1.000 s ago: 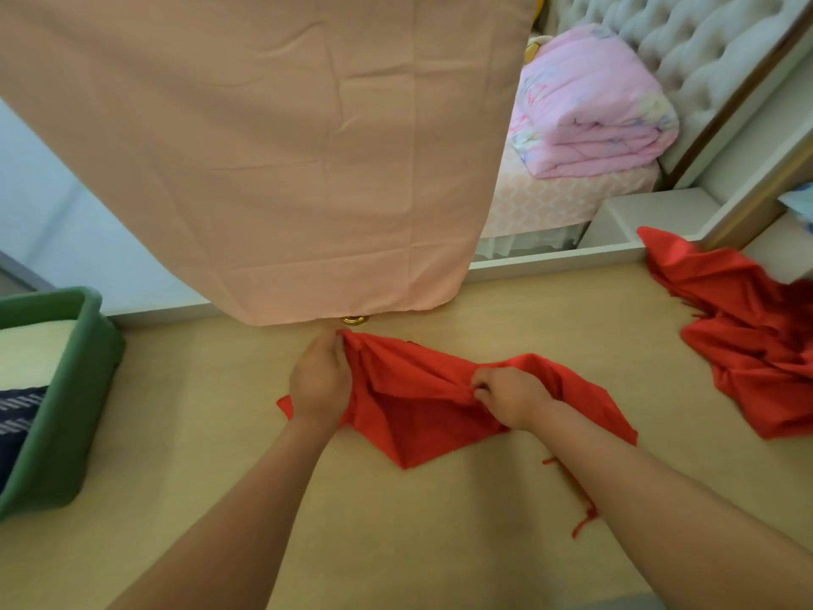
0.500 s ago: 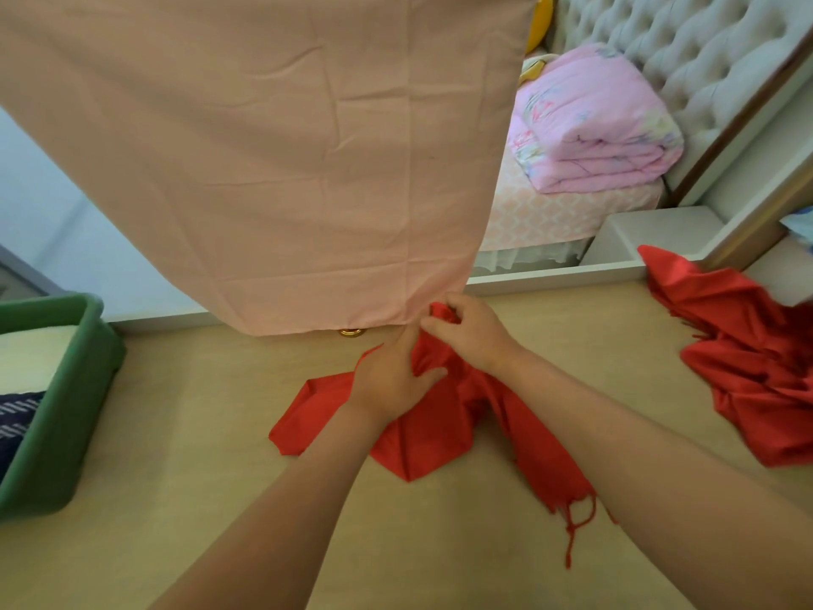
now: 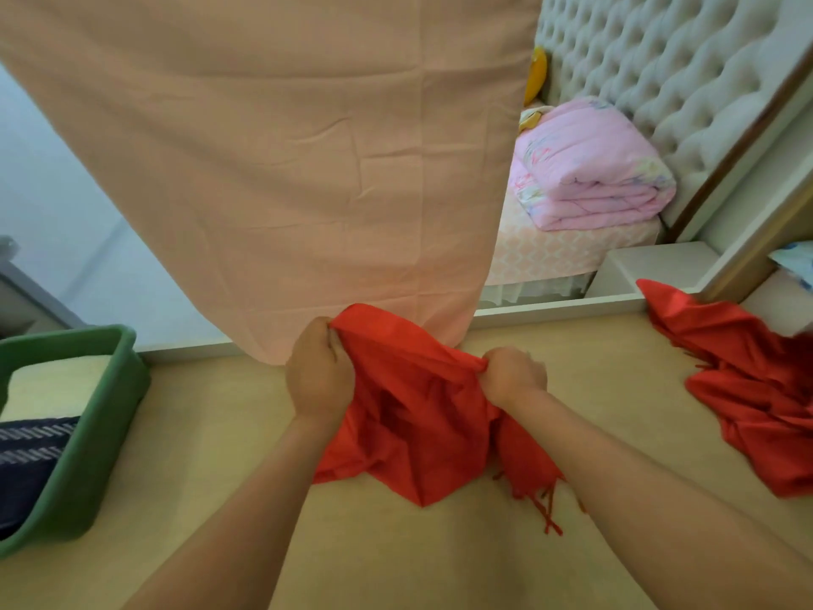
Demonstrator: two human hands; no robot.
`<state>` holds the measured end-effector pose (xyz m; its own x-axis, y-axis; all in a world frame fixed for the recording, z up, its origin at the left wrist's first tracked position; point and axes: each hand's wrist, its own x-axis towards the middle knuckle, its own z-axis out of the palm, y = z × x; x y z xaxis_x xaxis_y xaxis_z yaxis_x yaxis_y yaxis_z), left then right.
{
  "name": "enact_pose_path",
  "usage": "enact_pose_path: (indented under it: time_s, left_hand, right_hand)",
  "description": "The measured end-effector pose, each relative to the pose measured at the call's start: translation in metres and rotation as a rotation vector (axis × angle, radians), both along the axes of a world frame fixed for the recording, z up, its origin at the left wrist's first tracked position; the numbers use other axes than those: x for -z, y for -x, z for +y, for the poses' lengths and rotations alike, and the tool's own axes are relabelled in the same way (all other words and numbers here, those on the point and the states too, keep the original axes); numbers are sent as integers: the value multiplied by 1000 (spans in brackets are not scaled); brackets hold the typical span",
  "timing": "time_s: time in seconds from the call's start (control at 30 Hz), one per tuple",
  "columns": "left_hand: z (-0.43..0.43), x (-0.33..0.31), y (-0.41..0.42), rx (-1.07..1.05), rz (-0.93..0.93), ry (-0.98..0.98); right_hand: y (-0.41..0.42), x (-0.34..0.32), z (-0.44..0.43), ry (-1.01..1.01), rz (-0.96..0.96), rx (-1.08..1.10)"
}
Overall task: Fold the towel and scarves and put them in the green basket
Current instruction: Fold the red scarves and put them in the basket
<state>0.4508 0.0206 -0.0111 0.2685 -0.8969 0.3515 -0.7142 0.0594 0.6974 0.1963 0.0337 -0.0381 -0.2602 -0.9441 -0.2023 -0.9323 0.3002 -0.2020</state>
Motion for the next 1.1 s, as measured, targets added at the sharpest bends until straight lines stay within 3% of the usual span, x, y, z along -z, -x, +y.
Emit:
enact_pose_path:
  time_s: [0.13, 0.27, 0.33, 0.5, 0.67, 0.77, 0.83, 0.9, 0.93, 1.0, 1.1]
  left_hand:
    - [0, 13, -32, 55, -204, -156]
    - [12, 4, -40, 531, -297, -50]
    - [16, -8, -39, 655, -289, -53]
    - [23, -28, -69, 582, -84, 4]
    - [38, -37, -117, 408, 106, 121]
    - [45, -43, -149, 218, 128, 59]
    - [45, -40, -171, 158, -77, -130]
    - [49, -35, -186, 324, -250, -207]
    - [53, -33, -188, 470, -250, -180]
    - [66, -32, -181, 703, -153, -201]
    - [74, -35, -176, 727, 19, -185]
  right_hand:
    - [-45, -30, 4, 125, -137, 24]
    - [-100, -60, 13, 305, -180, -116]
    - [-123, -68, 18, 340, -197, -179]
    - [-152, -66, 31, 382, -83, -192]
    - [-174, -51, 51, 230, 13, -54]
    - [-194, -50, 58, 202, -197, 64]
    - [-211, -53, 59, 209, -343, 39]
    - [-230, -59, 60, 243, -392, -64]
    - [-240, -63, 61, 255, -407, -107]
    - [-261, -68, 64, 284, -472, -187]
    - [-279, -67, 65, 349, -508, -256]
